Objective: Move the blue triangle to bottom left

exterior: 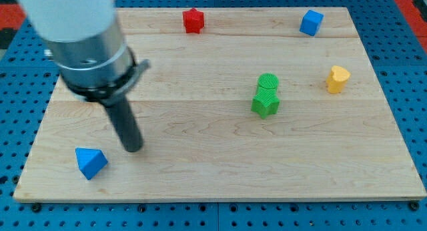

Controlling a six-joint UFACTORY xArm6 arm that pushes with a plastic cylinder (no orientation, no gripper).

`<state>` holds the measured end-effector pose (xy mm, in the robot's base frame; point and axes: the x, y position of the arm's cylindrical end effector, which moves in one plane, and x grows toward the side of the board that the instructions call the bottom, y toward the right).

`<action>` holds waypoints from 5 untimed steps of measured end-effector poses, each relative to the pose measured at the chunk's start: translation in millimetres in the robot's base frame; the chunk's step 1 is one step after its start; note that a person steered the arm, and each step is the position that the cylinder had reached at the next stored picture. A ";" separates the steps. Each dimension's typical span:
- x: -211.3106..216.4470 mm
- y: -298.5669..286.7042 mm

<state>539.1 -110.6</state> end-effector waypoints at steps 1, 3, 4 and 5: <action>28.2 -4.8; 37.0 -101.5; 37.6 -115.8; 39.4 -115.8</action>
